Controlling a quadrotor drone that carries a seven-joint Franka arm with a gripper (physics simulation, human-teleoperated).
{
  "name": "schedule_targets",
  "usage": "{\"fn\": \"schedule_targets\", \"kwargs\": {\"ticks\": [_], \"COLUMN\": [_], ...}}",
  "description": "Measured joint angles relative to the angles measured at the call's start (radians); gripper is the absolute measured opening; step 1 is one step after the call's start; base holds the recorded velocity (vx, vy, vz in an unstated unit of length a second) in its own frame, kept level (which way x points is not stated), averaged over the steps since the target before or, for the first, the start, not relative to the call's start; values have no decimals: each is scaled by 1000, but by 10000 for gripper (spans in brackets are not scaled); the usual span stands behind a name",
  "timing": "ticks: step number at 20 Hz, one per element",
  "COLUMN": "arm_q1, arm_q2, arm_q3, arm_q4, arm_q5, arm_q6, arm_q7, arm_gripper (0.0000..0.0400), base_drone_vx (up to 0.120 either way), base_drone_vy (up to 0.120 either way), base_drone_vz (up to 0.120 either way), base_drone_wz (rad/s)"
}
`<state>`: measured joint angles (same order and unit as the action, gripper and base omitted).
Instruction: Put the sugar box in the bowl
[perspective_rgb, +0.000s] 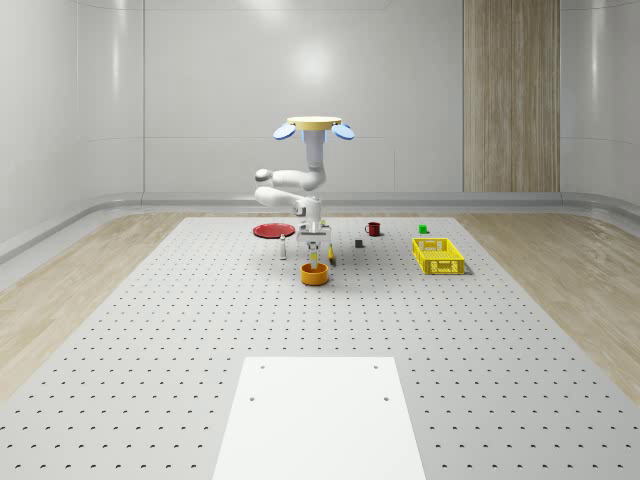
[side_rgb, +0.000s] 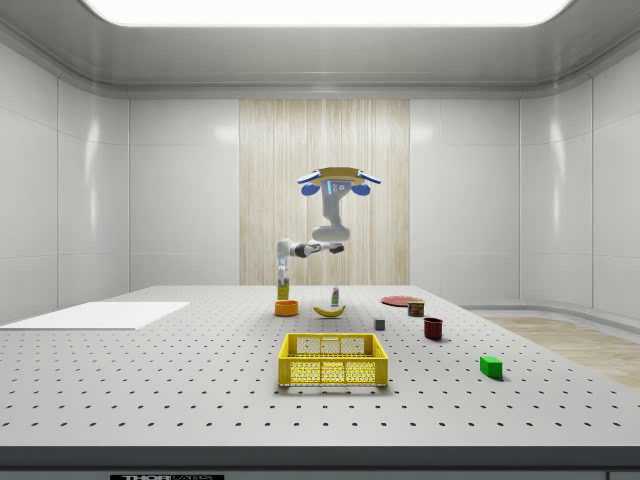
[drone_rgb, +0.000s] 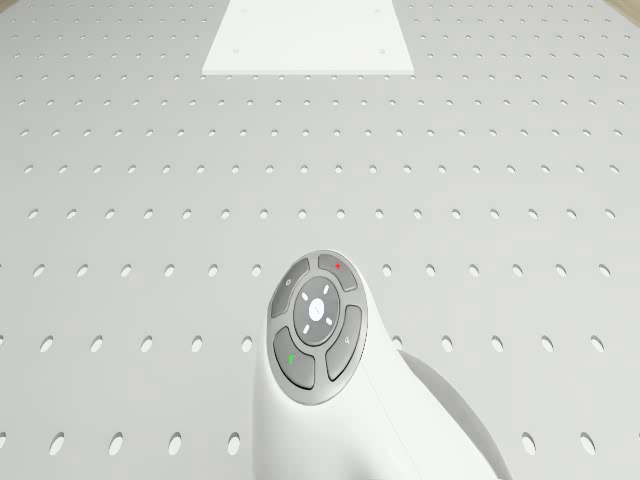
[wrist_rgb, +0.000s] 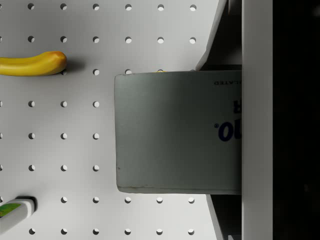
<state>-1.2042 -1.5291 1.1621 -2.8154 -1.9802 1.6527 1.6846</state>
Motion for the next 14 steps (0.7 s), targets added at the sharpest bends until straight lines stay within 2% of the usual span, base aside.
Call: {"fn": "schedule_targets", "kwargs": {"ticks": [11,12,14], "arm_q1": [-23,-23,-23], "arm_q2": [31,34,40], "arm_q3": [-128,-134,-143], "arm_q4": [58,61,65], "arm_q5": [-127,-133,-140], "arm_q6": [36,37,39], "arm_q7": [-7,-8,-9], "arm_gripper": [168,185,270], "base_drone_vx": [0,0,0], "base_drone_vy": [0,0,0], "base_drone_vz": [0,0,0], "base_drone_wz": [0,0,0]}}
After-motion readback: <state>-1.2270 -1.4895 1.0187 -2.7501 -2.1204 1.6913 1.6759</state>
